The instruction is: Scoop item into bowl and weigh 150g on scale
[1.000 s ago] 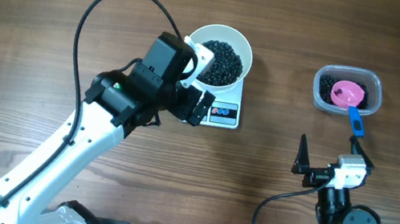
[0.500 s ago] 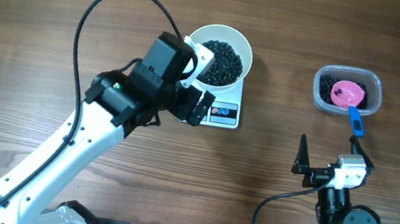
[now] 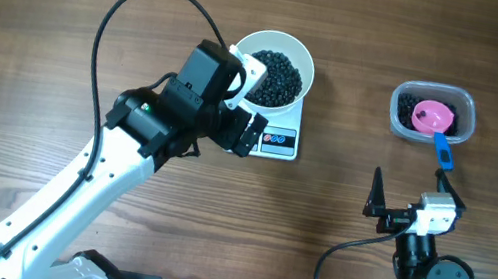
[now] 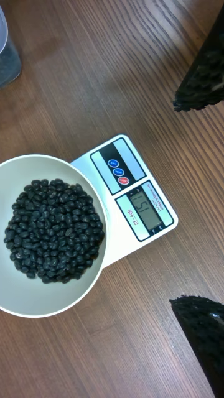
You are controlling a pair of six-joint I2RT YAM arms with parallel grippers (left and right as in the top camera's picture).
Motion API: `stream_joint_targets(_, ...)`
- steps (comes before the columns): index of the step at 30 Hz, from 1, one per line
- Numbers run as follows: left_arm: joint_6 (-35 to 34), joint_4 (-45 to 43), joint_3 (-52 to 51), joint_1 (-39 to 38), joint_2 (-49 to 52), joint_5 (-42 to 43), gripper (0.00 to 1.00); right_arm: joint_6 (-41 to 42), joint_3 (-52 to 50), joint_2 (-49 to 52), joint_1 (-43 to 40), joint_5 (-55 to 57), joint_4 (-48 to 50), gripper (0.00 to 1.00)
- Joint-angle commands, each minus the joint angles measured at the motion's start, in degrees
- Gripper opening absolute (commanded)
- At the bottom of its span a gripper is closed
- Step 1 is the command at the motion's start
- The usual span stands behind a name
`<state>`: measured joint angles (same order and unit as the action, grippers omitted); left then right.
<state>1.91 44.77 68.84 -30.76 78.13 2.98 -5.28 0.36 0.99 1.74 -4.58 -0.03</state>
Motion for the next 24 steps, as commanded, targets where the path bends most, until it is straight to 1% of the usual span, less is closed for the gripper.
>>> stream_joint_targets(1,0.9,0.0,-0.3,-0.2,0.4,0.8,1.00,-0.7,-0.1,-0.8,0.3,0.7,0.1,1.00)
stream_joint_targets(11,0.7,0.6,-0.3,-0.6,-0.2,1.7,1.00,-0.7,-0.1,-0.8,0.3,0.7,0.1,1.00)
stream_joint_targets(14,0.7,0.3,-0.3,-0.1,-2.8,1.7,1.00,-0.7,-0.1,-0.8,0.3,0.7,0.1,1.00)
stream_joint_targets(17,0.7,2.5,-0.3,0.6,-5.8,1.5,1.00,-0.7,-0.1,-0.8,0.3,0.7,0.1,1.00)
stream_joint_targets(20,0.7,2.1,-1.7,4.1,-9.3,1.5,1.00,-0.7,-0.1,-0.8,0.3,0.7,0.1,1.00)
stream_joint_targets(24,0.7,-1.9,-5.7,11.1,-13.7,1.5,1.00,-0.7,-0.1,-0.8,0.3,0.7,0.1,1.00)
